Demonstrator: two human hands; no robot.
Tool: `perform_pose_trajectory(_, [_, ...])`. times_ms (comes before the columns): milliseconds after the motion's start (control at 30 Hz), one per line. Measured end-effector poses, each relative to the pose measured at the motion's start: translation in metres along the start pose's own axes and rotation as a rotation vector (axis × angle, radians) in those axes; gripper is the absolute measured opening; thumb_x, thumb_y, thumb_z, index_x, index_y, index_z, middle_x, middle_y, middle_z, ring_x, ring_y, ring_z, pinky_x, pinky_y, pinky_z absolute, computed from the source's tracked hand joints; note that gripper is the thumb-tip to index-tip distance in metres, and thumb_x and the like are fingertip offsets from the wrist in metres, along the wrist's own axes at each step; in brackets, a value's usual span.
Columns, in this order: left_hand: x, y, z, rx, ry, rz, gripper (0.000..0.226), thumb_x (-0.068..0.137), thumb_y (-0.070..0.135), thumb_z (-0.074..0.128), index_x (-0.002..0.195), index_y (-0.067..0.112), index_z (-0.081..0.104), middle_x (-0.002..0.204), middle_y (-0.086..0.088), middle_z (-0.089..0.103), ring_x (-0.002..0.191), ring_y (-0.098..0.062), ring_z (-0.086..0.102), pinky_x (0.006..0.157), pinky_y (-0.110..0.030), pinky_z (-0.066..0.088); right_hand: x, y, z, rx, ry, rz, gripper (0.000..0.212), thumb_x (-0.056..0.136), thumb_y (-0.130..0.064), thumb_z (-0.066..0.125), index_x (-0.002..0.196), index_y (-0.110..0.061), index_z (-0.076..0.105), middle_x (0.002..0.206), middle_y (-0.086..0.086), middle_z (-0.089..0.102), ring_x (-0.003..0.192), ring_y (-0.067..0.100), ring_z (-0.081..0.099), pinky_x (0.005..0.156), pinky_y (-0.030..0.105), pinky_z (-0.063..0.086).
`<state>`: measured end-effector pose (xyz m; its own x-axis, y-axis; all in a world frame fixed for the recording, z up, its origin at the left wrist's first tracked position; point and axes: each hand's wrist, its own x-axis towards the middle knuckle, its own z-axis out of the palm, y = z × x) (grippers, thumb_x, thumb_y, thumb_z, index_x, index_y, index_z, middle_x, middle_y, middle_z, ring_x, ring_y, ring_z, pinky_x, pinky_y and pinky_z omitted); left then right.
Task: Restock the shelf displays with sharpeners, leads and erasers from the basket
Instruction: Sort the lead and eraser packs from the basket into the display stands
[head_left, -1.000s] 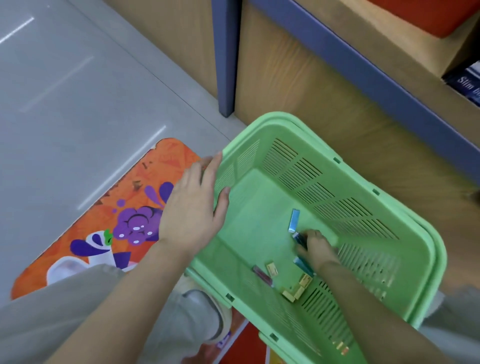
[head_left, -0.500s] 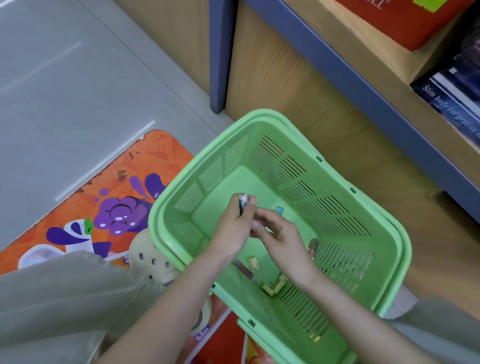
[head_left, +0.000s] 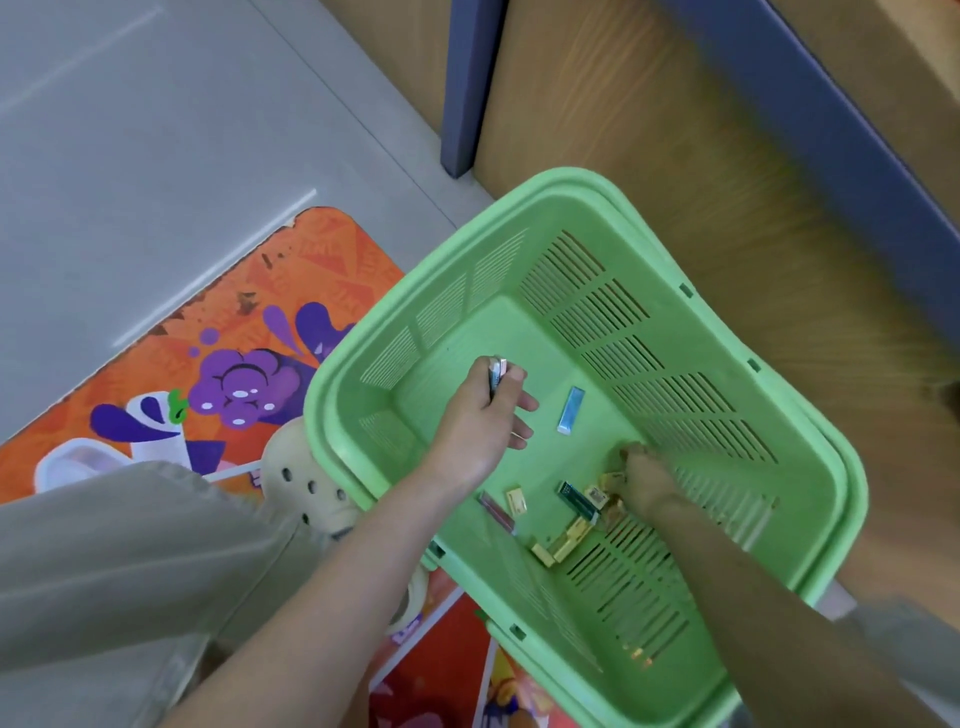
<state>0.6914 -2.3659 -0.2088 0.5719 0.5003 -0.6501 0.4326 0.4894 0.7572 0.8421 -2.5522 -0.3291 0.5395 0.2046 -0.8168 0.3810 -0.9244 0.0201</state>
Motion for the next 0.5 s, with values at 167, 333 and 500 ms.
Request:
perform_pose_trajectory(167, [0.006,-0.005,0.003,-0.003,0.003,-0.018,0.013,0.102,0.023,0.037,0.098,0.016,0.047,0.082,0.003,0.058,0.059,-0.011,0.054,0.061,-0.023,0.050,0.003,-0.001,0.021,0.211,-0.075,-0.177,0.043,0.089,0.007,0.052,0.128,-0.007,0.041,0.116,0.013,0.048,0.089,0.019,0.052,0.084,0.023,0.051])
perform_pose_trajectory(333, [0.008,-0.007,0.007,-0.008,0.004,-0.030,0.015,0.102,0.023,0.037,0.090,0.022,0.046,0.081,0.003,0.059,0.059,-0.012,0.053,0.058,-0.021,0.049,-0.013,-0.014,0.042,0.203,-0.152,-0.294,0.050,0.077,0.011,0.066,0.119,-0.007,0.047,0.097,0.003,0.048,0.096,0.024,0.054,0.079,0.018,0.046])
perform_pose_trajectory(500, [0.006,-0.010,0.006,0.005,0.003,-0.048,0.013,0.102,0.023,0.036,0.098,0.017,0.046,0.082,0.003,0.058,0.061,-0.012,0.053,0.059,-0.021,0.049,-0.015,-0.008,0.050,-0.277,-0.082,-0.382,0.064,0.068,-0.027,0.082,0.121,-0.017,0.048,0.121,0.000,0.045,0.115,0.019,0.042,0.091,0.032,0.038])
